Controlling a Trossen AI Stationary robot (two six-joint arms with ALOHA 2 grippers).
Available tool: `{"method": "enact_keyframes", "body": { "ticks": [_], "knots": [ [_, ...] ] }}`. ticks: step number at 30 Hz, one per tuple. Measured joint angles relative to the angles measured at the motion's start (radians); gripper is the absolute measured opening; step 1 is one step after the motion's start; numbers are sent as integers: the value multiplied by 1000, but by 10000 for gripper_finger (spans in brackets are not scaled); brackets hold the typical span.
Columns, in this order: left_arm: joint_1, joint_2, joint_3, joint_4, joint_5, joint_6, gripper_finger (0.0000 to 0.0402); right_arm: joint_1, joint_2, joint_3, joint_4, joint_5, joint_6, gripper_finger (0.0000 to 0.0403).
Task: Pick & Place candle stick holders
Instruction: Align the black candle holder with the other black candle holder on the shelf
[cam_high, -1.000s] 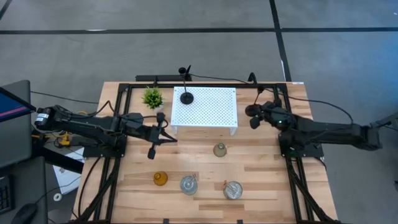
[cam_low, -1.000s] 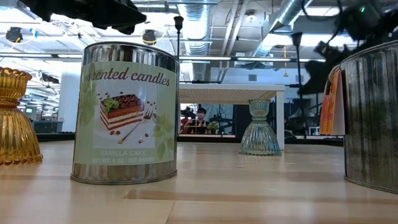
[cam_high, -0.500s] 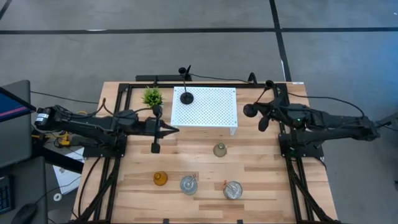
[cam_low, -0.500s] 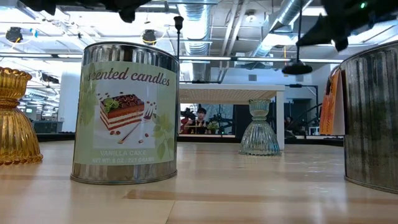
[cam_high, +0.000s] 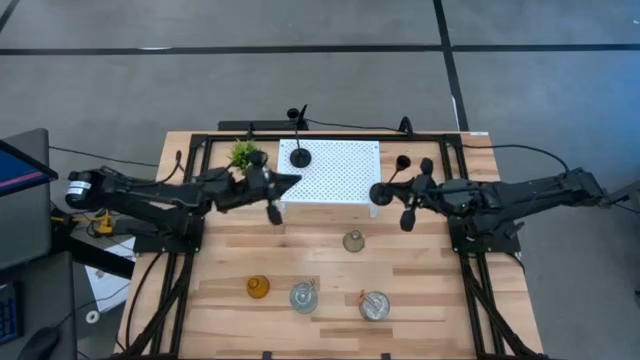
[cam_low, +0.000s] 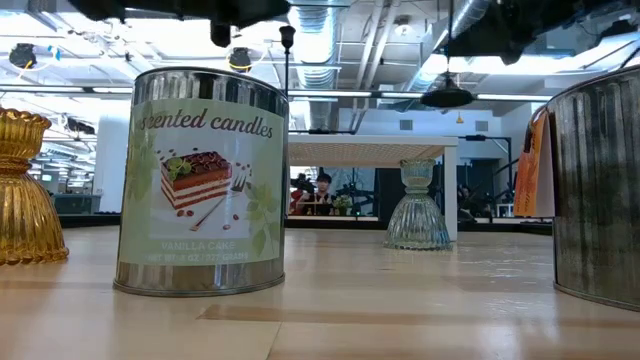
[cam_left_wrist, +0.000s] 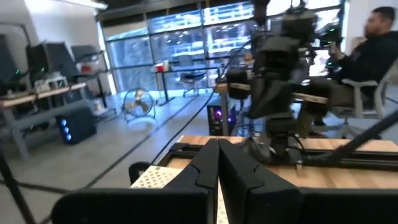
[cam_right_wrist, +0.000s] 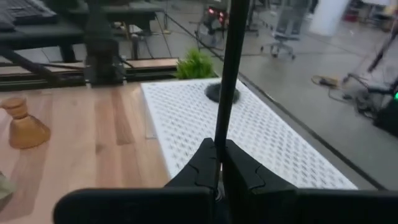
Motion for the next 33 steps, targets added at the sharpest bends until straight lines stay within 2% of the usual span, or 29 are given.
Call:
{"method": "enact_keyframes", "body": {
  "ticks": [7,11,21,28,33],
  "knots": [
    [82,137,129,-19,192,-55,9,-16,95,0,170,-129,-73,0],
    [120,180,190,-35,259,-78,23,-35,136,0,224,-190,-93,0],
    [135,248,262,-35,278,-101,91,-122,309,3,395,-251,-111,0],
    [135,271,271,-29,289,-101,135,-160,451,121,406,-307,-120,0],
    [128,270,271,-17,318,-101,151,-161,523,206,392,-326,-131,0]
  ]
}}
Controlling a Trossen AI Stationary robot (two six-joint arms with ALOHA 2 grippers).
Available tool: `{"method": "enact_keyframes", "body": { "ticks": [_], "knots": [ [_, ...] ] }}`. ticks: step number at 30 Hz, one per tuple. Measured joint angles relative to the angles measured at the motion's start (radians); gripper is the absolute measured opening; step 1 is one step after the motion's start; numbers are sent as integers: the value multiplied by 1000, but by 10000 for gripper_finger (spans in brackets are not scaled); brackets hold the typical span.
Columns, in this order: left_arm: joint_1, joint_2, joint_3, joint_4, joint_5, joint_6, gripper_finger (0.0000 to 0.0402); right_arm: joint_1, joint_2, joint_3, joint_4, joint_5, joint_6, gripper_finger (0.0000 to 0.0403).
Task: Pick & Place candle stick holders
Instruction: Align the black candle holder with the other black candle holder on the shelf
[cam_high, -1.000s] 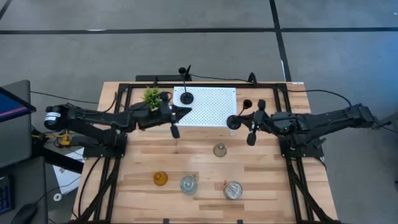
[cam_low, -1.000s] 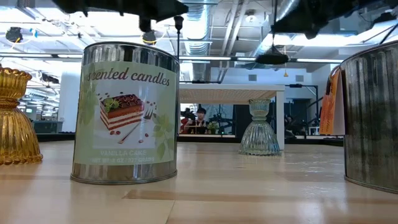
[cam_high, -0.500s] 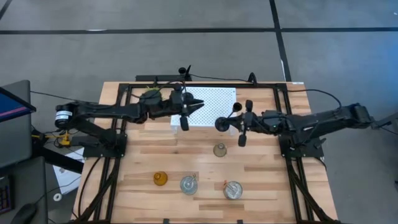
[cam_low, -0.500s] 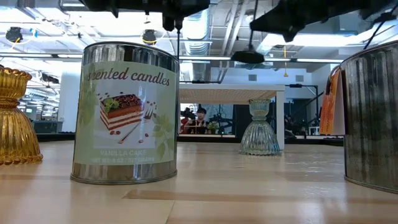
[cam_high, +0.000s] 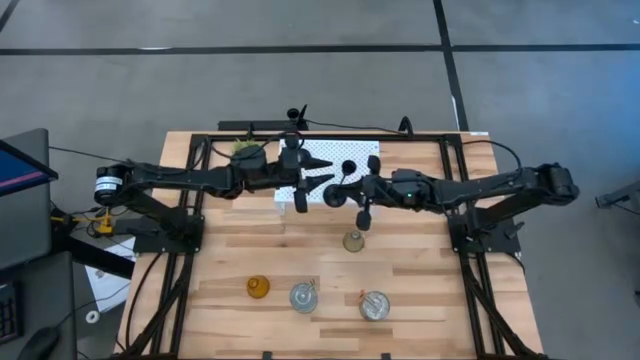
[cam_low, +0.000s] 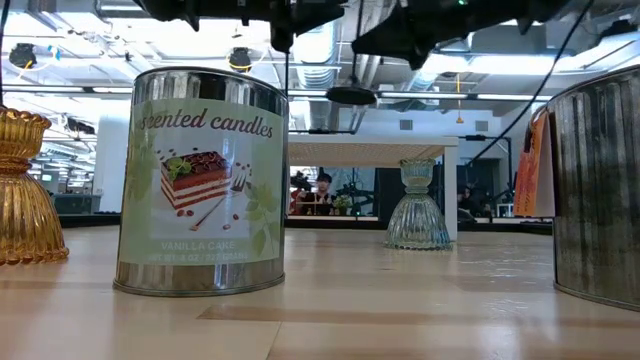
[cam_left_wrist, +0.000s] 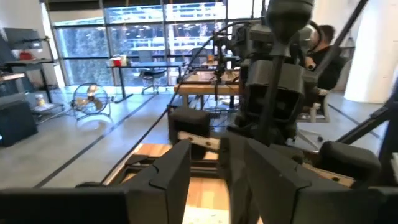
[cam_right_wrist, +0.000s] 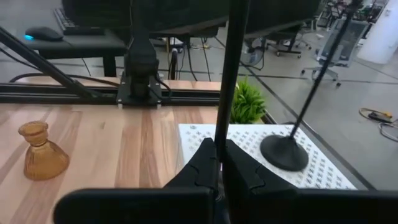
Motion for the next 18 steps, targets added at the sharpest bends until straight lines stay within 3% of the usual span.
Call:
{"method": "enact_keyframes", "body": {
  "ticks": [18],
  "knots": [
    [-56,-1,0,21,3,0,136,-5,109,111,-62,0,-5,0]
  ]
}}
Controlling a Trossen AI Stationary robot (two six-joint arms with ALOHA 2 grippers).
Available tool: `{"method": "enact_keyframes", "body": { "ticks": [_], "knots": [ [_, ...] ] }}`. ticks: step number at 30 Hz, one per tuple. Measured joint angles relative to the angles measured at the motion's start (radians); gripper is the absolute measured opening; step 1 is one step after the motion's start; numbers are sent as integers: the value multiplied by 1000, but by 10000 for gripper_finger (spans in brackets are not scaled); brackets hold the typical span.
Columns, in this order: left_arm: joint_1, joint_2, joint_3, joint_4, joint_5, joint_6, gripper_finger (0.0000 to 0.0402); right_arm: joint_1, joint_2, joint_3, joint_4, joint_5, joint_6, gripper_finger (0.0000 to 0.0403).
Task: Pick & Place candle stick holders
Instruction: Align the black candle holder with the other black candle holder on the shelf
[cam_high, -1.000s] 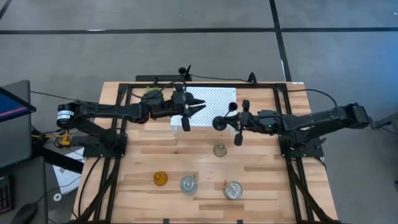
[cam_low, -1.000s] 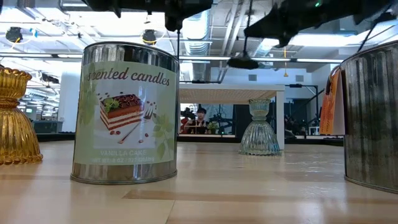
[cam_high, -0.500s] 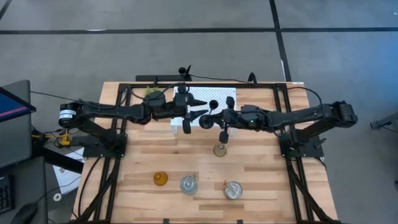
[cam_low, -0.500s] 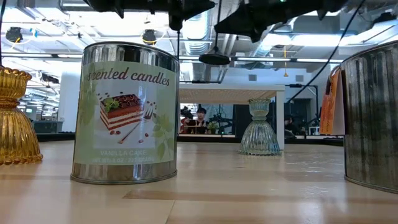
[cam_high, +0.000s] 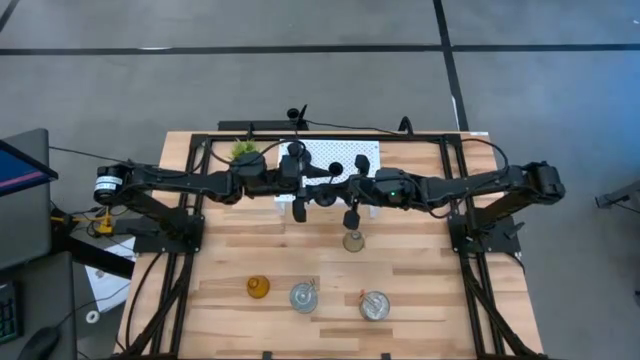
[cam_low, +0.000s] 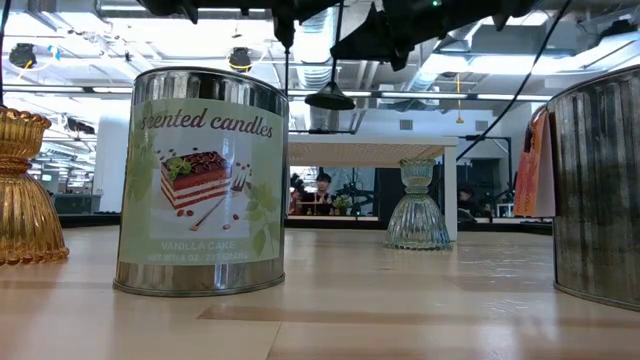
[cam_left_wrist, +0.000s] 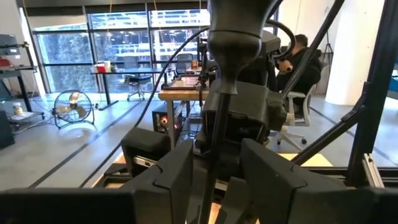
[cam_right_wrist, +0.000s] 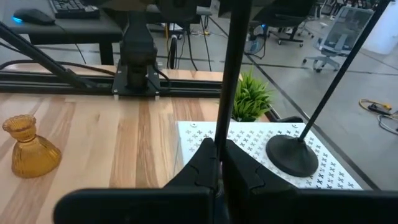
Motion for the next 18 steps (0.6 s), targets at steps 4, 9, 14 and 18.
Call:
{"method": "enact_keyframes", "body": {
  "ticks": [4,9,14,18],
  "knots": [
    [0,0,0,5,0,0,133,0,0,0,0,0,7,0],
    [0,0,0,7,0,0,114,0,0,0,-1,0,7,0],
    [0,9,-1,11,34,0,87,0,0,0,-1,0,7,0],
    [0,17,0,20,41,4,60,2,0,0,-2,-1,7,0]
  ]
}}
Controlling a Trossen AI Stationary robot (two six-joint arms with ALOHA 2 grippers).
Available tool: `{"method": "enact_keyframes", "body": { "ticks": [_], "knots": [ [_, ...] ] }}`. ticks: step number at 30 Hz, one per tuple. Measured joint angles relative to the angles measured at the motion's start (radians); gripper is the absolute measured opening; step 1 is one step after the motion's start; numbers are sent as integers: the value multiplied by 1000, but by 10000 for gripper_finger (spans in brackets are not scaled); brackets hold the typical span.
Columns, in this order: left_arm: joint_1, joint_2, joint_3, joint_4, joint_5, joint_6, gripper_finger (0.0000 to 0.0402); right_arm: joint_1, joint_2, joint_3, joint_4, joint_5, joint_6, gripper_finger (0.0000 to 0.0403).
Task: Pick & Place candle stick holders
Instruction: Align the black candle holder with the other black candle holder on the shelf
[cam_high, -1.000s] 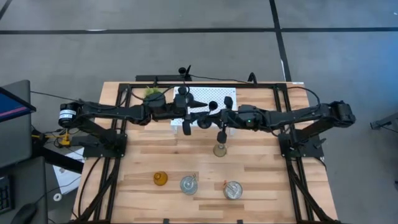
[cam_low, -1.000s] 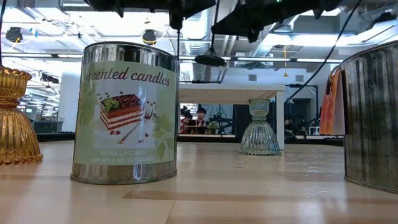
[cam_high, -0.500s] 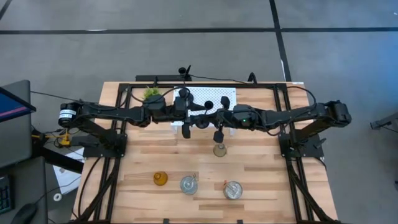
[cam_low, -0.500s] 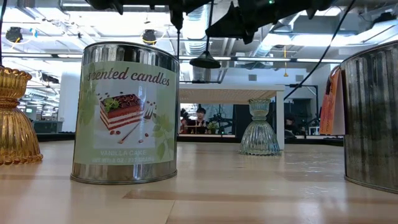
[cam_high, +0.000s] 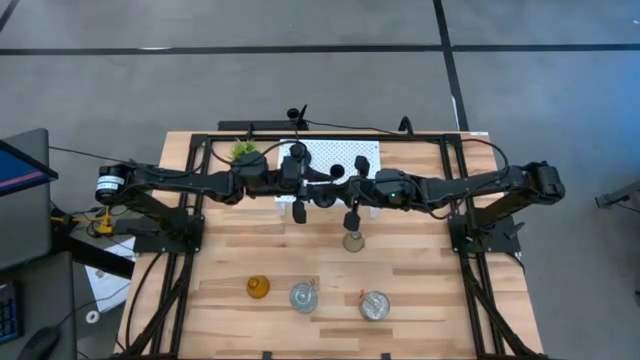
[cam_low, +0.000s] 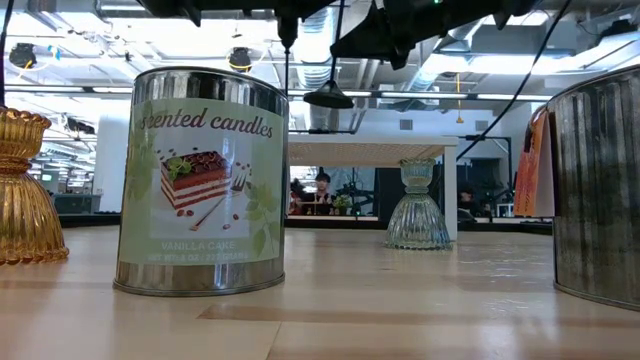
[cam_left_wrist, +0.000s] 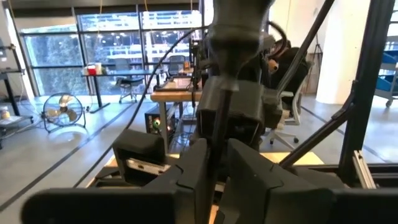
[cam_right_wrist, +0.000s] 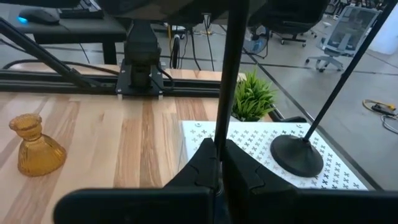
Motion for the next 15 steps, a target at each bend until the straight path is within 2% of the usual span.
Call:
{"method": "enact_keyframes", "body": {
  "ticks": [6,11,15],
  "knots": [
    [1,7,0,7,-1,8,16,0,0,0,-2,-3,8,0],
    [0,7,0,9,0,35,24,0,0,0,-1,-2,8,2],
    [0,7,0,8,1,41,17,0,-2,0,-2,-2,8,28]
  ]
}}
